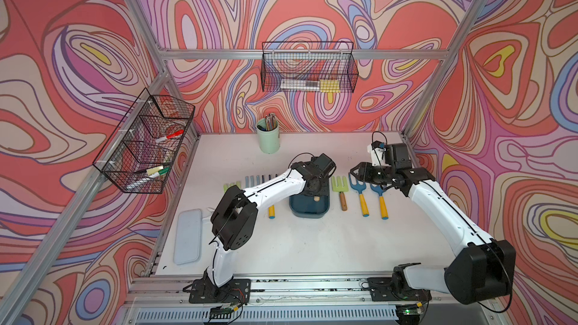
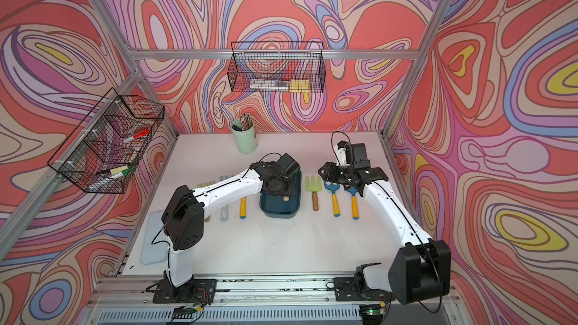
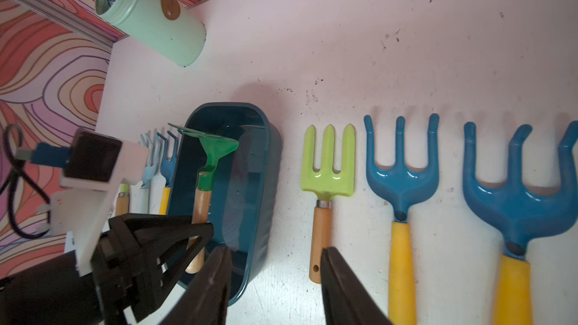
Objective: Take the hand rake out of the storage box
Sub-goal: Pick up the rake from the storage box.
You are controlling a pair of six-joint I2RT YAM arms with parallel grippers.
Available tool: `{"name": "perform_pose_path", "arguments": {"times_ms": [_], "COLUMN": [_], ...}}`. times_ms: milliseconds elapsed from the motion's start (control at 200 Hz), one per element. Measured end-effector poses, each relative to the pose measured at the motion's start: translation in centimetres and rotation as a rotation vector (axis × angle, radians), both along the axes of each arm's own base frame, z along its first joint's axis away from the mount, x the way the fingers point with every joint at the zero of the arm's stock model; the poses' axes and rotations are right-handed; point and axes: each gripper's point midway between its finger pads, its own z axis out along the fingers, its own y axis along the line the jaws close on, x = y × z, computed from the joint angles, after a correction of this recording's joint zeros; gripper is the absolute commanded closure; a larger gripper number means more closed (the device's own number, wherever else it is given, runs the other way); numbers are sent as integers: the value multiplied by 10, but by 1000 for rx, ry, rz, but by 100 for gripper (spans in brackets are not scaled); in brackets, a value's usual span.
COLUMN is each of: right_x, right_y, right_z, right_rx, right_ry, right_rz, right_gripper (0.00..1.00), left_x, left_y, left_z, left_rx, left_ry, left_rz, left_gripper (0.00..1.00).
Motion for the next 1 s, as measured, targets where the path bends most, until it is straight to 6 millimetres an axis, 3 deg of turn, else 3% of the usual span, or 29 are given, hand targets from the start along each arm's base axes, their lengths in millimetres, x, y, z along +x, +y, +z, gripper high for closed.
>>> {"name": "perform_pose_path", "arguments": {"times_ms": [155, 300, 491, 731, 1001], "right_x": [-4, -3, 6, 17, 18], "right_y": [21, 45, 63, 76, 89], "right_z": [3, 8, 16, 0, 0], "right_rx": [95, 172, 235, 249, 267], "right_ry": [-18, -44, -77, -40, -46], "right_rz": [6, 21, 33, 32, 51], "right_gripper": [52, 52, 53, 54, 56], "left_x": [-3, -5, -9, -15, -14], "left_y": [-8, -19, -27, -29, -34], "left_z": [30, 45, 50, 52, 58], "left_rx": [-85, -157, -213, -253, -288], "left_ry": [-31, -38, -30, -19, -29], "left_rz": [-27, -54, -79, -87, -95], "left_gripper": [89, 89, 89, 89, 89]}}
